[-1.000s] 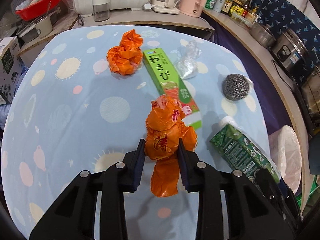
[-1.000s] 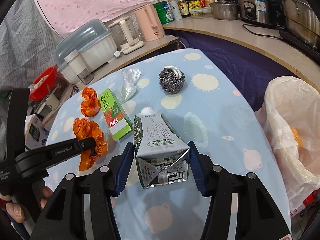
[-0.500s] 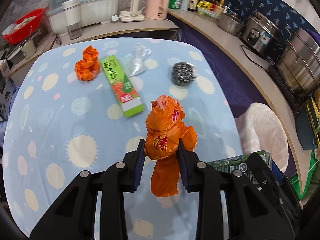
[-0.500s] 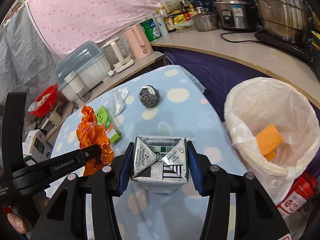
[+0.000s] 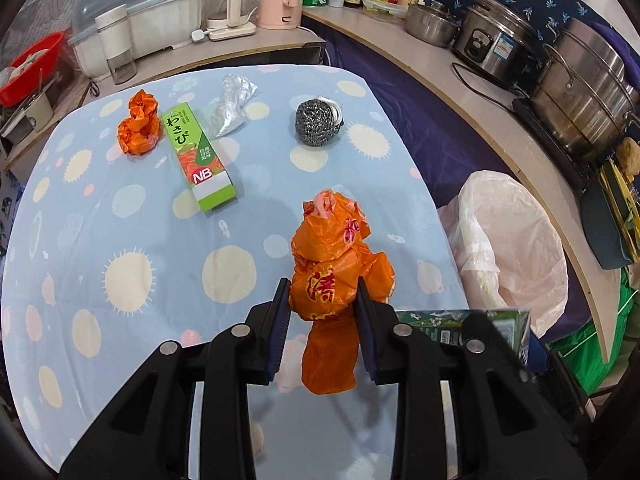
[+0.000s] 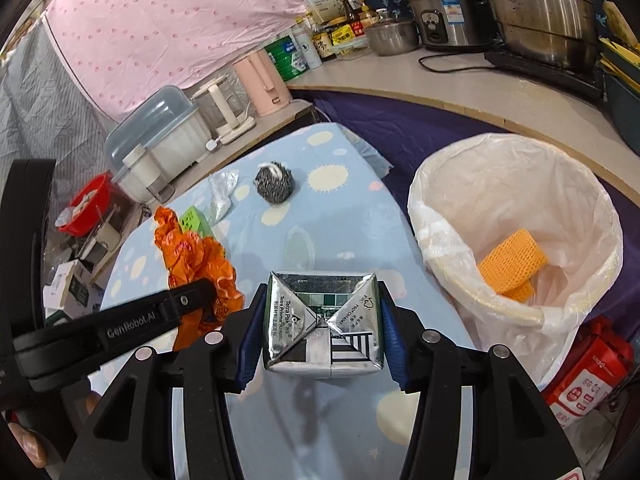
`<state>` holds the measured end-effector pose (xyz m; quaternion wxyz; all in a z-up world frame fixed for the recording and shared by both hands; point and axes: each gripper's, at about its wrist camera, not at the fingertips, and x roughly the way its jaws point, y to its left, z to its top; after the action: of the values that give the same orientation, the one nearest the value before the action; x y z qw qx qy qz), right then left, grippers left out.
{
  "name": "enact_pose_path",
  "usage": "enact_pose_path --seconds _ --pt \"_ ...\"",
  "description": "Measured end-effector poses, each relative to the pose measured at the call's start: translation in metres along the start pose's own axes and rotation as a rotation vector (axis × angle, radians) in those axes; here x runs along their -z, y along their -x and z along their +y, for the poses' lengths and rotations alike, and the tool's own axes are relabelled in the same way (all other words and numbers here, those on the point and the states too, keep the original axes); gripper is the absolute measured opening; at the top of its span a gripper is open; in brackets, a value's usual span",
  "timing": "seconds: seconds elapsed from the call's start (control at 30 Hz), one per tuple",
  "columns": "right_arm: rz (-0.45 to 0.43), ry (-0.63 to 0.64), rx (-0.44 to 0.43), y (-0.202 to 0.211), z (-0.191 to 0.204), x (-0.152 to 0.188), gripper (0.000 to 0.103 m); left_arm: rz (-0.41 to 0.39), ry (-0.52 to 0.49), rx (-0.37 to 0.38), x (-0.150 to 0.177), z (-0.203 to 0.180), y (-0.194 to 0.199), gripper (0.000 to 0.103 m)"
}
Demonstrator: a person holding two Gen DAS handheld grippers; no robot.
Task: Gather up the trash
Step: 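Carry the orange bag and milk carton over the bin with both grippers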
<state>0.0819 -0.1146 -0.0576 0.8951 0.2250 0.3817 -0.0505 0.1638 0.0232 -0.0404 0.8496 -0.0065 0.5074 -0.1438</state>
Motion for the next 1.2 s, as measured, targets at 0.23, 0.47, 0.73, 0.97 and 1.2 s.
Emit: enact_pose_path --seconds 0.23,0.47,0.73,0.97,1.2 --pt "0.088 0.030 -0.025 0.003 -0.001 0.031 0.051 0.012 -0.005 -0.008 0.010 0.004 0.001 0.030" --pt "0.196 0.036 -0.016 -0.006 -0.001 0.060 0.050 0.025 -0.022 -0.003 0.020 0.001 0.002 0.030" --pt "0.123 0.015 -0.023 0.011 -0.007 0.049 0.050 0.016 -0.045 0.000 0.020 -0.009 0.007 0.030" --pt "0.028 -0.039 -0.010 0.034 -0.032 0.023 0.050 -0.011 -0.088 0.016 0.009 -0.035 0.016 0.030" --pt "-0.071 -0.135 0.054 0.061 -0.083 -0.007 0.050 -0.041 -0.183 0.051 -0.006 -0.094 0.017 0.030"
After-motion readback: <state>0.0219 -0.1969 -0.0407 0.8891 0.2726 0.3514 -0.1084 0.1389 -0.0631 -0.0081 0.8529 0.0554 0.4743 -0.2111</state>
